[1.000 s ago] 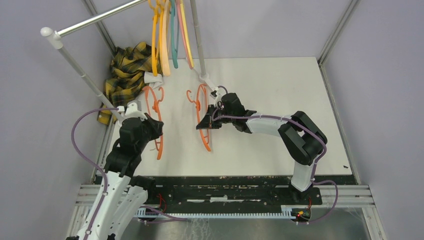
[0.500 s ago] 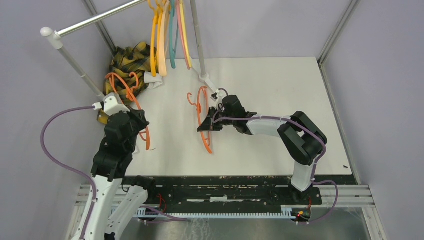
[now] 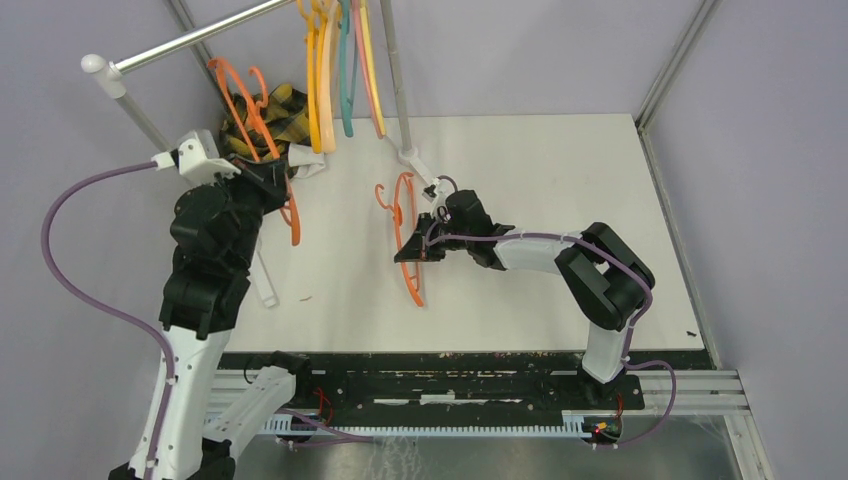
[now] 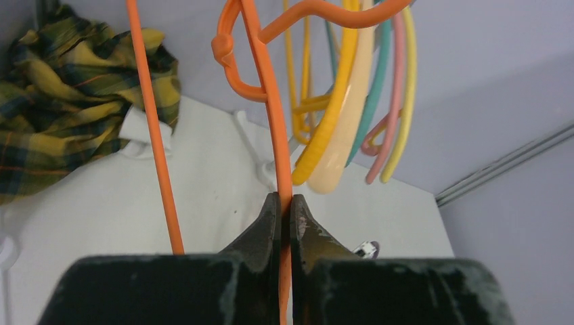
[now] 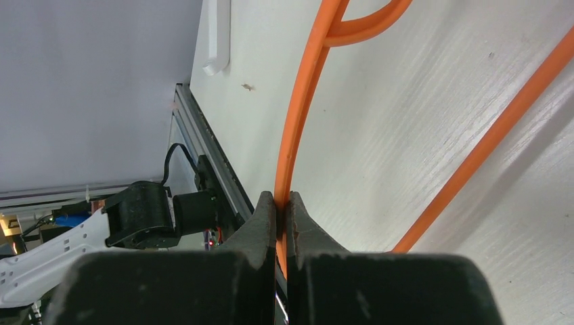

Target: Organize the hangers

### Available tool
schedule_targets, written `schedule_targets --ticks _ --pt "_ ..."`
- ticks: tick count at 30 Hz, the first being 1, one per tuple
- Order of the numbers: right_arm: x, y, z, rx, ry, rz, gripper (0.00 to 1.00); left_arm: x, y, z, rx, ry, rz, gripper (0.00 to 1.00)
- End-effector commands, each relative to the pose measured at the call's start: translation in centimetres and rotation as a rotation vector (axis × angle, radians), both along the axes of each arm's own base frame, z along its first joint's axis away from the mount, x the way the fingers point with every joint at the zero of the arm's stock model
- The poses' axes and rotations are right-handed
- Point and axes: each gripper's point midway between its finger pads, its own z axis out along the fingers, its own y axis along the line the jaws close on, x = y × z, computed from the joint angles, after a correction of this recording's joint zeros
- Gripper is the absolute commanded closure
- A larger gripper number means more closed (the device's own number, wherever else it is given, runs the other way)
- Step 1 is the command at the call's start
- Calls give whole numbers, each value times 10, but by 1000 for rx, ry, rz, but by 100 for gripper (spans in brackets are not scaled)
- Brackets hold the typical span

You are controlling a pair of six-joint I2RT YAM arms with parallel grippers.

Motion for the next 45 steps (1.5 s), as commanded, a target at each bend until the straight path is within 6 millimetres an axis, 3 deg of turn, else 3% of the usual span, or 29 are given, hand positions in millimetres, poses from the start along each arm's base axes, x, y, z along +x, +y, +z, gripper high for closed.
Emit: schedule_targets --ticks 1,5,12,27,37,45 --pt "9 5 38 87 -83 13 99 8 -21 74 12 -207 -116 97" --pt "14 5 37 89 -80 8 99 19 -33 87 -3 -239 -162 97" --pt "20 3 41 100 -80 4 99 52 -38 86 -5 -225 -146 97" --pt "24 -1 38 107 -66 1 99 108 -24 100 -99 -257 -75 97" --pt "23 -6 32 102 -55 -3 99 133 3 88 -138 -192 -64 97" --pt "24 -6 26 105 -42 -9 99 154 -14 70 -138 -113 -188 97"
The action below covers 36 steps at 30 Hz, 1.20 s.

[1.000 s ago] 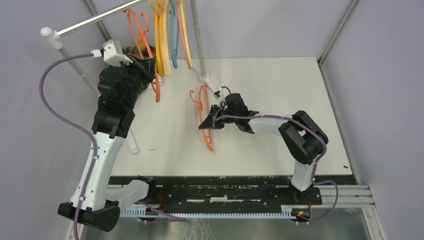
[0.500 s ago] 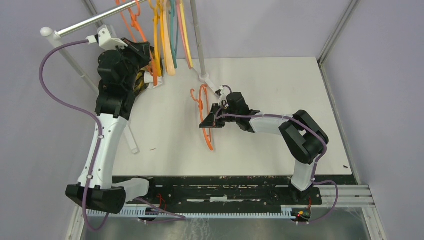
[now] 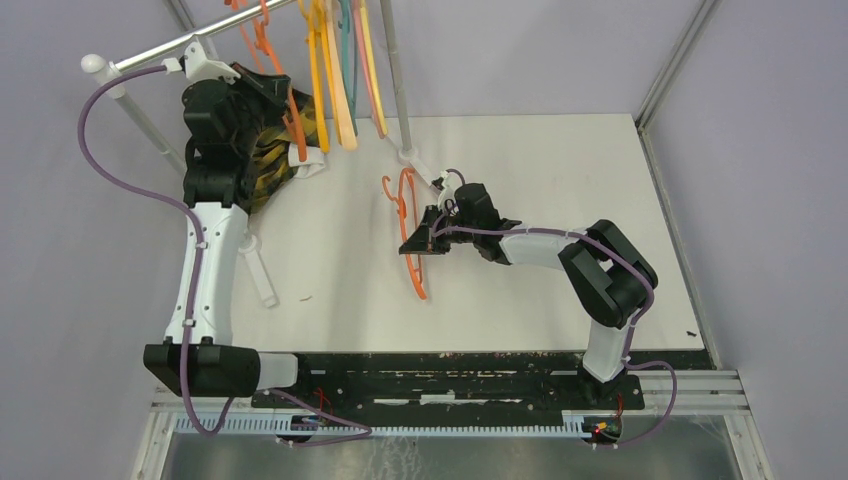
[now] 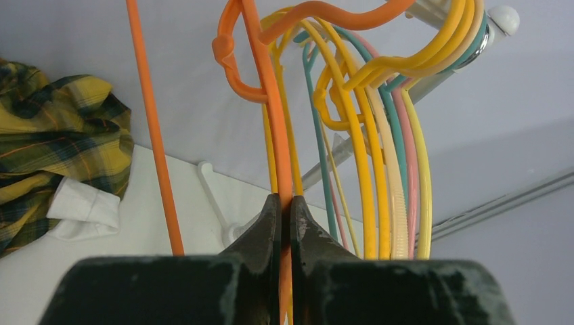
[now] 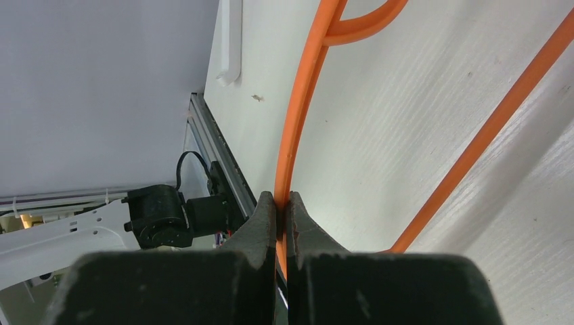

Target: Organize the hangers

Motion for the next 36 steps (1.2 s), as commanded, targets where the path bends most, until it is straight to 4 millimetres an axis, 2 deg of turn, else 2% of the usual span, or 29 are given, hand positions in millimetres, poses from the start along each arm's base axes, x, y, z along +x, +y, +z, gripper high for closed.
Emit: schedule_targets --ticks 1,6,10,14,15,17,20,22,24,27,28,32,36 --pt "9 5 17 61 -57 2 99 4 -25 18 -22 -29 -143 97" --pt "11 6 16 60 -55 -4 99 12 -45 2 -21 19 -265 97" --pt "11 6 14 59 -48 -4 99 15 -46 -6 -4 48 -279 97" --pt "12 7 12 57 -46 -3 99 10 -48 -5 9 42 -294 95" --pt "12 7 12 57 -45 -3 99 8 -50 -4 14 36 -307 89" --pt "12 7 13 59 -47 -2 99 1 -54 1 28 15 -335 70" --pt "12 7 13 58 -46 1 99 -11 -58 10 51 -19 -370 50" --pt "11 7 13 56 -46 4 99 -19 -58 14 69 -32 -373 41" --pt "11 7 14 53 -49 6 99 -28 -58 18 89 -43 -375 22" --pt "10 7 15 54 -50 8 99 -44 -57 17 114 -49 -377 3" --pt "10 7 15 54 -50 10 99 -50 -57 16 118 -51 -378 0" --pt "8 9 17 57 -51 21 99 -78 -58 6 141 -52 -396 1" --pt "4 12 24 54 -64 37 99 -110 -61 -15 162 -37 -415 1"
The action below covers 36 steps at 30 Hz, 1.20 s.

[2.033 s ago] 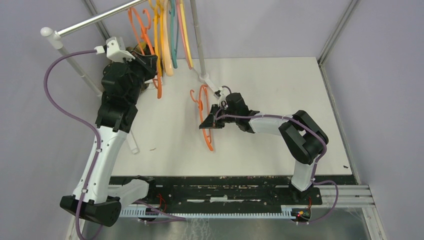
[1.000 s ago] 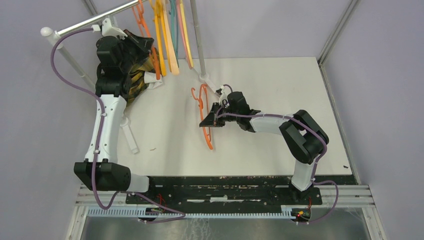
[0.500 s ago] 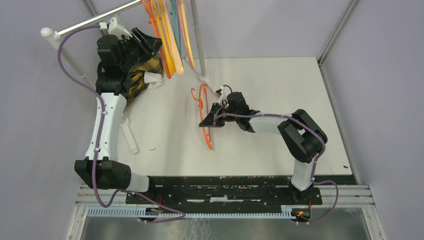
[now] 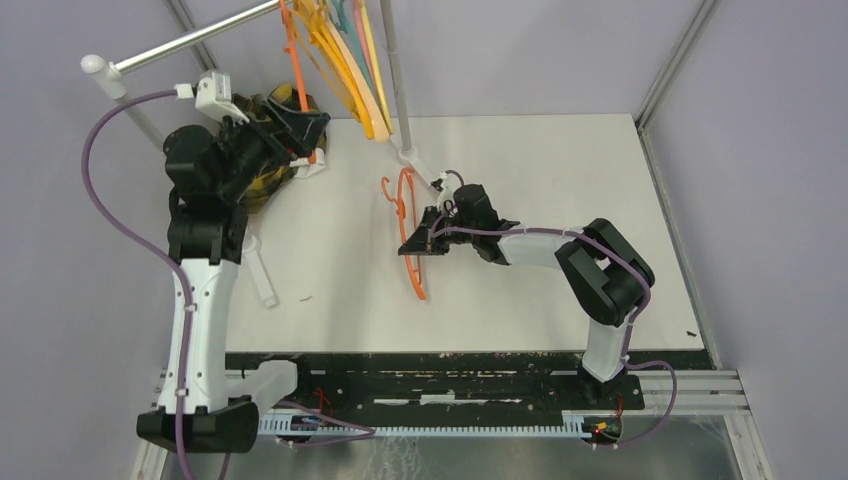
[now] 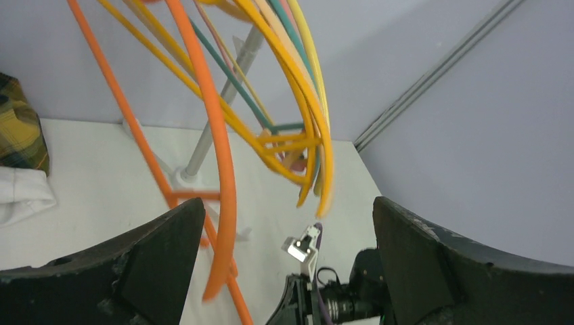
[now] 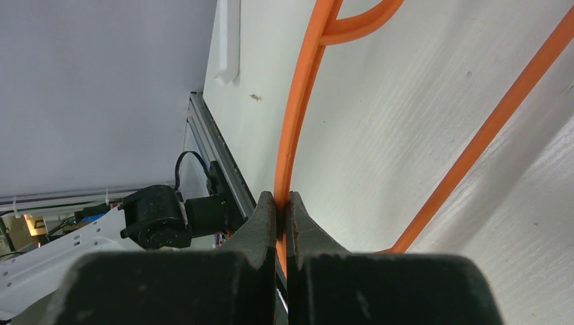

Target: Organize the hangers

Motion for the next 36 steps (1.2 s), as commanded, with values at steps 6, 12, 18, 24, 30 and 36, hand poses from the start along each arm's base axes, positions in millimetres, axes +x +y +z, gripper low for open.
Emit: schedule_targets --ticks 6,12,18,24,30,36 --pt "-3 28 61 90 -113 68 99 -80 -7 -64 107 22 -75 0" --pt "2 59 122 240 -137 28 99 -103 -19 -131 90 138 -157 8" --pt "12 90 173 323 -179 -31 99 -112 -24 -176 73 193 -196 10" --pt "15 111 203 413 -154 -46 99 -109 -16 -215 120 244 -159 8" --pt "2 123 209 424 -139 -18 99 -101 -6 -224 145 229 -92 6" --pt "-15 128 216 461 -94 28 99 -89 0 -209 162 190 -57 6"
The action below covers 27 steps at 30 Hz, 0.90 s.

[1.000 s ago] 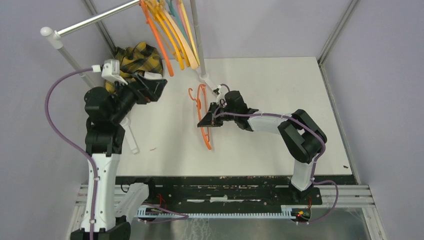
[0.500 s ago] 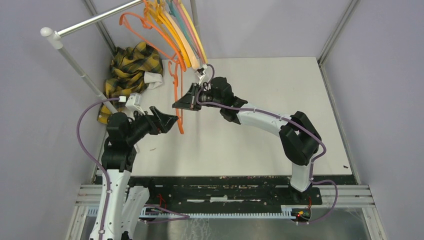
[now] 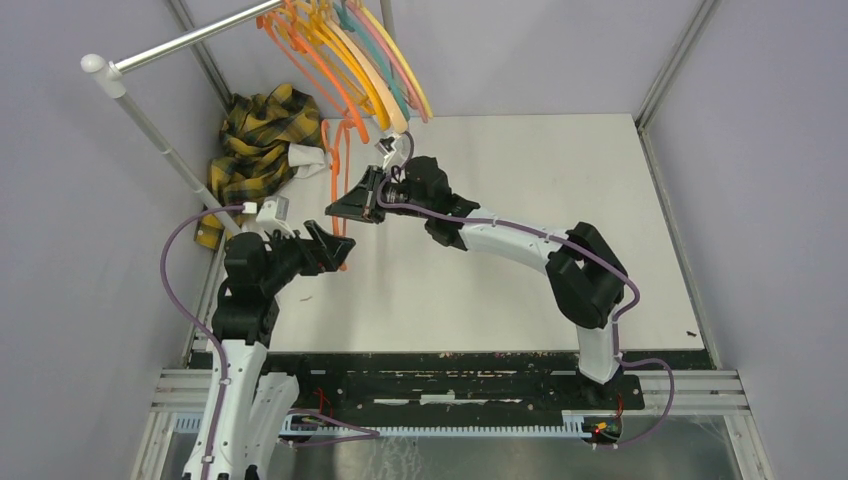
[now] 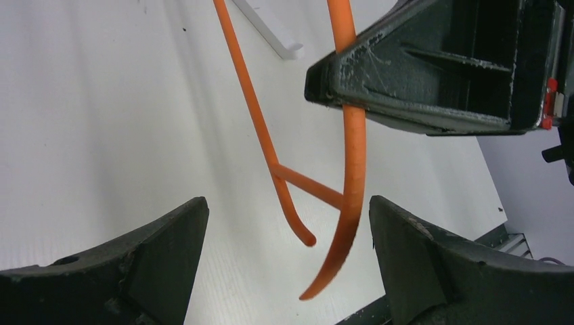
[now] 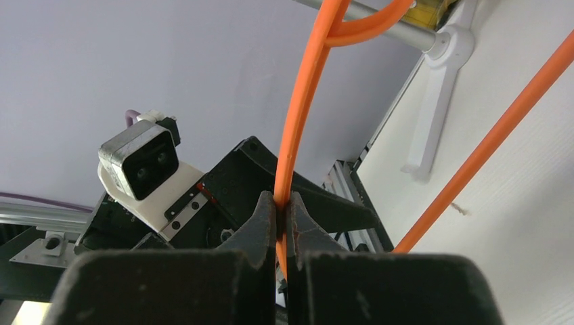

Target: Organize the hangers

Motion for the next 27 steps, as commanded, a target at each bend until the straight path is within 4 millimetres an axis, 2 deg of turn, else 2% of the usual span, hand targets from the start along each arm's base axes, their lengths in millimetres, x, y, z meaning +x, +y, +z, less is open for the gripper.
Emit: schedule_targets --ticks 1,4,10,11,14,18,19,21,22,23,27 --pt "-15 7 51 136 -30 50 99 16 6 34 63 -151 7 7" --pt "-20 9 60 170 -1 77 99 18 2 32 42 -148 -15 21" --pt "-30 13 75 210 39 125 99 19 -1 35 27 -165 -29 55" --pt "-31 14 74 210 43 127 99 19 -2 37 25 -171 -35 62" --pt "-30 14 64 190 59 116 99 21 -1 41 25 -172 -23 95" --pt "-23 7 33 108 78 74 88 22 12 35 68 -125 45 97" --pt "-20 3 21 73 85 61 82 22 18 29 86 -97 76 97" --pt "-13 -8 -12 -30 115 17 62 23 30 20 120 -50 144 97" --pt "-9 -16 -25 -77 124 -4 48 23 37 16 138 -27 177 97" --pt "-6 -24 -36 -120 126 -21 42 23 42 12 151 -1 208 97" --pt "3 -59 -72 -249 114 -76 39 23 68 0 214 67 341 97"
